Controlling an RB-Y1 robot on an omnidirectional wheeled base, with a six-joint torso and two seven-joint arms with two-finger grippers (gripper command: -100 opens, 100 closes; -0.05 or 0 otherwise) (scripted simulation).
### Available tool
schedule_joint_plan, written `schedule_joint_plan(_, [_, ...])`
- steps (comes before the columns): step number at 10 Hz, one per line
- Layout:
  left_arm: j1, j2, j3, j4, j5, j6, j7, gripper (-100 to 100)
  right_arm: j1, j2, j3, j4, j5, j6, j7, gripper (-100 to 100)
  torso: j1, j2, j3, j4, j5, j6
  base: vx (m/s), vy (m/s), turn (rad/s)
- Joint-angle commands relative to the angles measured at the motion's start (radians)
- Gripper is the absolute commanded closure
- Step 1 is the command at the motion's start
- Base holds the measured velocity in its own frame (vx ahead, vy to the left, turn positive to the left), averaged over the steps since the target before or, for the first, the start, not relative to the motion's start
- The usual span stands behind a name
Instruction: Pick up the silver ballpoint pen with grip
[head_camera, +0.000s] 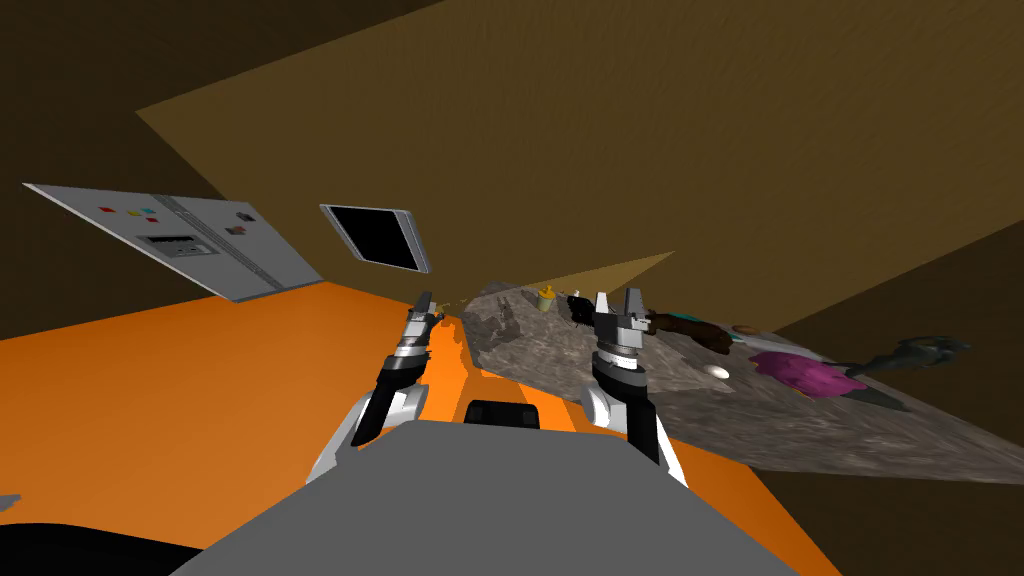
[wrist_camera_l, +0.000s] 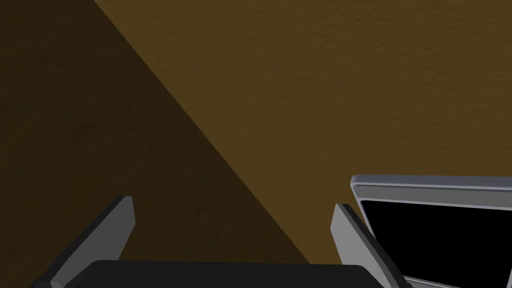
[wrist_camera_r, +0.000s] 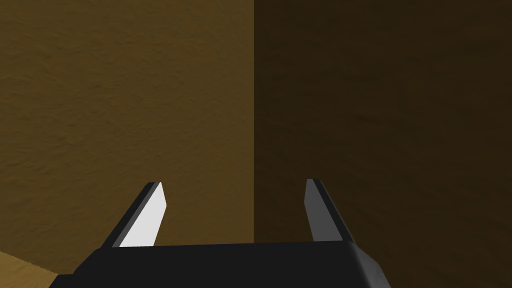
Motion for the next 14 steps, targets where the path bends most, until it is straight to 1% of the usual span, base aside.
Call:
schedule_joint_plan(1, [0.001, 0.028, 0.002, 0.004, 0.003, 0.009, 0.009, -100, 0.0, 0.0, 0.0, 0.0, 0.0, 0.0, 0.0, 0, 0.0, 0.0, 0.0, 0.0, 0.0, 0.0, -0.003, 0.01, -0.072])
schedule_joint_plan(3, [0.005, 0.083, 0.004, 0.014, 0.011, 0.031, 0.031, -100, 0.0, 0.0, 0.0, 0.0, 0.0, 0.0, 0.0, 0, 0.002, 0.001, 0.0, 0.0, 0.0, 0.0, -0.008, 0.032, -0.099])
schedule_joint_plan(5, [0.013, 0.146, 0.006, 0.029, 0.023, 0.062, 0.062, -100, 0.0, 0.0, 0.0, 0.0, 0.0, 0.0, 0.0, 0, 0.003, 0.001, 0.0, 0.0, 0.001, 0.0, -0.012, 0.046, -0.163])
schedule_joint_plan(6, [0.013, 0.159, 0.006, 0.029, 0.023, 0.062, 0.062, -100, 0.0, 0.0, 0.0, 0.0, 0.0, 0.0, 0.0, 0, 0.004, 0.001, 0.0, 0.0, 0.001, 0.0, -0.01, 0.035, -0.047])
schedule_joint_plan(7, [0.018, 0.195, 0.006, 0.038, 0.031, 0.08, 0.081, -100, 0.0, 0.0, 0.0, 0.0, 0.0, 0.0, 0.0, 0, 0.003, 0.001, 0.0, 0.0, 0.001, 0.0, -0.009, 0.027, -0.109])
schedule_joint_plan(8, [0.018, 0.204, 0.006, 0.038, 0.031, 0.08, 0.081, -100, 0.0, 0.0, 0.0, 0.0, 0.0, 0.0, 0.0, 0, 0.003, 0.001, 0.0, 0.0, 0.001, 0.0, -0.005, 0.023, -0.079])
schedule_joint_plan(9, [0.023, 0.245, 0.006, 0.049, 0.039, 0.101, 0.101, -100, 0.0, 0.0, 0.0, 0.0, 0.0, 0.0, 0.0, 0, 0.002, 0.0, 0.0, 0.0, 0.0, 0.0, -0.002, 0.025, -0.134])
schedule_joint_plan(10, [0.029, 0.275, 0.005, 0.06, 0.049, 0.123, 0.123, -100, 0.0, 0.0, 0.0, 0.0, 0.0, 0.0, 0.0, 0, 0.002, 0.0, 0.0, 0.0, 0.0, 0.0, -0.009, 0.037, -0.255])
schedule_joint_plan(11, [0.029, 0.304, 0.005, 0.06, 0.049, 0.123, 0.123, -100, 0.0, 0.0, 0.0, 0.0, 0.0, 0.0, 0.0, 0, 0.003, 0.0, 0.0, 0.0, 0.001, 0.0, -0.009, 0.033, -0.095])
schedule_joint_plan(12, [0.036, 0.337, 0.003, 0.073, 0.06, 0.146, 0.147, -100, 0.0, 0.0, 0.0, 0.0, 0.0, 0.0, 0.0, 0, 0.003, 0.0, 0.0, 0.0, 0.001, 0.0, -0.008, 0.03, -0.18])
schedule_joint_plan(13, [0.036, 0.36, 0.003, 0.073, 0.06, 0.146, 0.147, -100, 0.0, 0.0, 0.0, 0.0, 0.0, 0.0, 0.0, 0, 0.003, 0.0, 0.0, 0.0, 0.001, 0.0, -0.009, 0.026, -0.077])
schedule_joint_plan(14, [0.044, 0.394, 0.001, 0.086, 0.071, 0.17, 0.171, -100, 0.0, 0.0, 0.0, 0.0, 0.0, 0.0, 0.0, 0, 0.002, 0.0, 0.0, 0.0, 0.001, 0.0, -0.009, 0.022, -0.169])
